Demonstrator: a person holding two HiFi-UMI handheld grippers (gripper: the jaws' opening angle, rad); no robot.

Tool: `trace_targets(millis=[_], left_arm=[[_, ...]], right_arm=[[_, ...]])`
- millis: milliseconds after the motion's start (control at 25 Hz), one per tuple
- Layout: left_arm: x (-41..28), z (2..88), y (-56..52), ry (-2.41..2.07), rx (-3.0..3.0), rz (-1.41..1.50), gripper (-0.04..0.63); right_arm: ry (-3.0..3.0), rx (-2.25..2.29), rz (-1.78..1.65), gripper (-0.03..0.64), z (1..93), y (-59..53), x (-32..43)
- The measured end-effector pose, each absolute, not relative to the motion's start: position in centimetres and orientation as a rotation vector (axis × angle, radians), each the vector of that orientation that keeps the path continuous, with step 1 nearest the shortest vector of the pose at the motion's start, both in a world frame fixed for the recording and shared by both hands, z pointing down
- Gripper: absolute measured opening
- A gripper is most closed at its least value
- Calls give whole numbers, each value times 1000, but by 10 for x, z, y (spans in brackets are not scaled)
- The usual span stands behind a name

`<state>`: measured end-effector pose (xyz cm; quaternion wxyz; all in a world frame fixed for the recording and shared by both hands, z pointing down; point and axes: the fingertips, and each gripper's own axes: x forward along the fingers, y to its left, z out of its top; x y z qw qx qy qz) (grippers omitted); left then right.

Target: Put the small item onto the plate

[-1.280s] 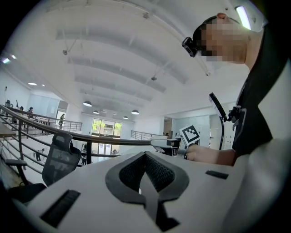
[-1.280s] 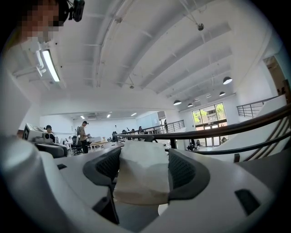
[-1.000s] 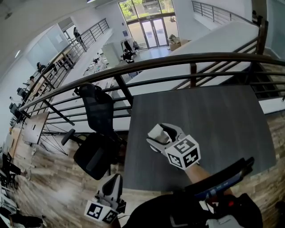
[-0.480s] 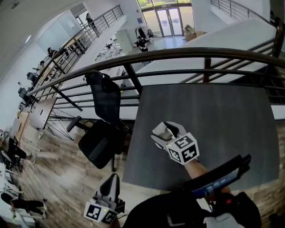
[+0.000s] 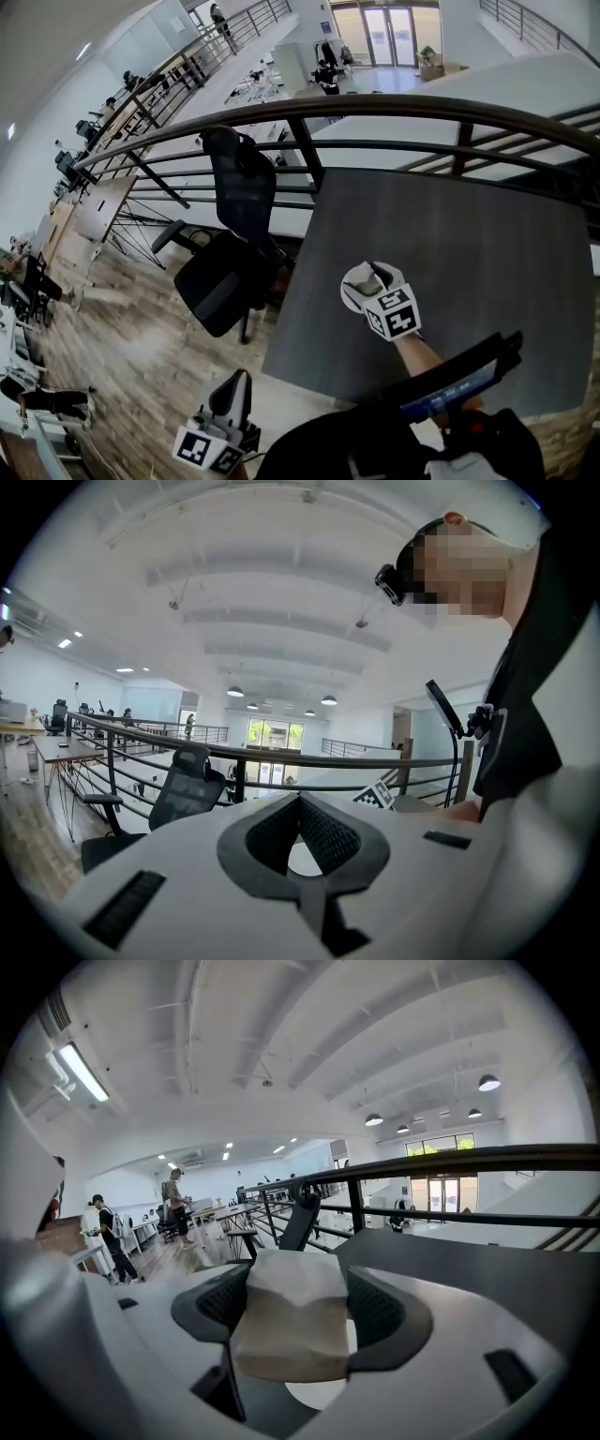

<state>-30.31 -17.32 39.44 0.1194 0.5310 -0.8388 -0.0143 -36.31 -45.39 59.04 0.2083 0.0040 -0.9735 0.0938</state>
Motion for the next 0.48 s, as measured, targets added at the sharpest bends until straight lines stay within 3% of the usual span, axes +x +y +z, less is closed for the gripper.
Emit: trace_targets(millis=[480], left_arm=[[-303,407,-166,-2446,1530,8,3]], right_arm=[[-2513,29,255,331,700,-466,-383]])
